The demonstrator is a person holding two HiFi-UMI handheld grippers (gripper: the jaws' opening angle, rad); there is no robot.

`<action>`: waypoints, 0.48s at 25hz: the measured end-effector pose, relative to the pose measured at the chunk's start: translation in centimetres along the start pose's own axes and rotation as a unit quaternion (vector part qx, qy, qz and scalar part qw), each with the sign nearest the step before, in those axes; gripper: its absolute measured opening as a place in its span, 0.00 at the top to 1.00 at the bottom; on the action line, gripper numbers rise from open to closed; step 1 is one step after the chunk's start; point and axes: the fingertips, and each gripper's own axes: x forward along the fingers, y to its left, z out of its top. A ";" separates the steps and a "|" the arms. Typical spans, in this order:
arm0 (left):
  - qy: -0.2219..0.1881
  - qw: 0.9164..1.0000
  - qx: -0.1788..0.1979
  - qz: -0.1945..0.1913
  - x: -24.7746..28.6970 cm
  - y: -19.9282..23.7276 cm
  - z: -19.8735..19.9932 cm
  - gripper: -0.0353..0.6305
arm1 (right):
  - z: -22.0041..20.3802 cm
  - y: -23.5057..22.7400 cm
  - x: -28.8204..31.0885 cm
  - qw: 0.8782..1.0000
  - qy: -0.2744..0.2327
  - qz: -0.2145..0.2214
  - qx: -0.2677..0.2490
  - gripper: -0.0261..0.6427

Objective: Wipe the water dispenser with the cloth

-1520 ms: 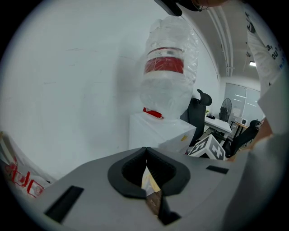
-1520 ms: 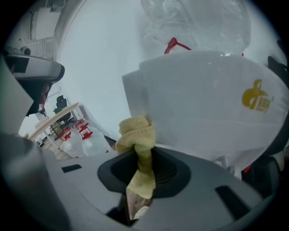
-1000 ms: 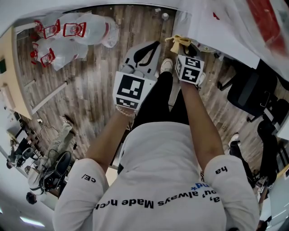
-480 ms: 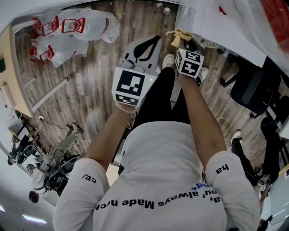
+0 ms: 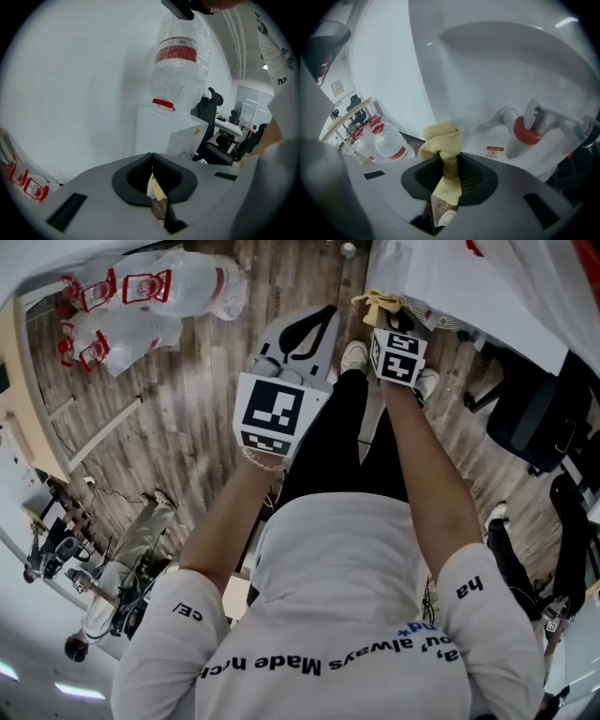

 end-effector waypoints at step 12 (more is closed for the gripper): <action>0.008 1.000 0.003 -0.005 0.5 -0.4 -1.3 0.92 | -2.4 -0.6 3.1 0.999 0.027 0.008 -0.028 0.83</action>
